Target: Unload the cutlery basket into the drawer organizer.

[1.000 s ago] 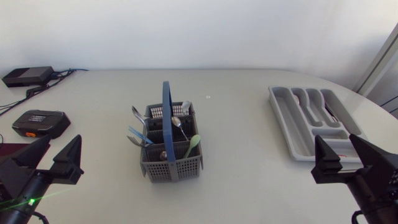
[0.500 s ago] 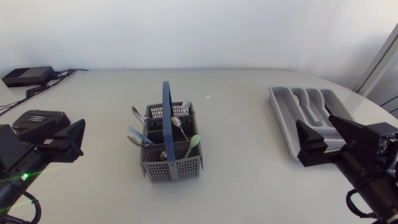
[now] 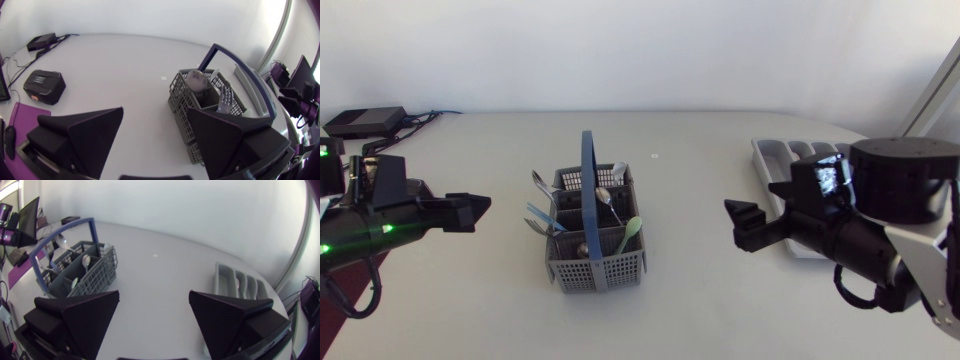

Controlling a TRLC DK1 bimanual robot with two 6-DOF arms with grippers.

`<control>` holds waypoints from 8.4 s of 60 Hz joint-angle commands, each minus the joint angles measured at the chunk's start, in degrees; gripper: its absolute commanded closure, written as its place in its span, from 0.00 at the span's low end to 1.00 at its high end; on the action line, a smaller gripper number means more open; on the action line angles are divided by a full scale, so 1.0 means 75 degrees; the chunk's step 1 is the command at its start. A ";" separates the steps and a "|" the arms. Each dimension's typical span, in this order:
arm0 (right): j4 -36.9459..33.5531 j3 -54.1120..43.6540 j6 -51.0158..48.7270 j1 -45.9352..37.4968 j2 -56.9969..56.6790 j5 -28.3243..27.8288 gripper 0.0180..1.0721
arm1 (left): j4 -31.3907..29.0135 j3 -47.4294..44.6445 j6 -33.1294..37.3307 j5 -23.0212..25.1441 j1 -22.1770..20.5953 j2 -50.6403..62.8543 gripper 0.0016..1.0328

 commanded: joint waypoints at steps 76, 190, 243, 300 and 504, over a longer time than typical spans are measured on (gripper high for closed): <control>-0.0085 0.3684 -0.2058 0.3511 0.5194 -0.1478 0.65 | -0.0436 -0.0028 0.4672 0.3423 0.1036 0.0575 0.17; -0.3003 0.1809 -0.2633 0.2175 0.1316 -0.1783 0.15 | 0.0384 -0.0204 0.4649 0.3388 0.1071 0.0974 0.16; -0.0694 -0.0359 -0.3418 0.1893 0.1691 -0.0318 0.71 | 0.1239 0.0956 0.4227 0.3318 0.0450 0.3060 0.17; 0.0548 0.0344 -0.3254 -0.0110 0.2722 -0.0881 0.70 | 0.2212 0.6148 0.2926 0.3177 -0.0757 0.9282 0.17; 0.0864 0.2524 -0.3887 -0.0696 0.5405 -0.2334 0.84 | -0.2077 0.4812 0.5985 0.5708 -0.0769 0.7911 0.69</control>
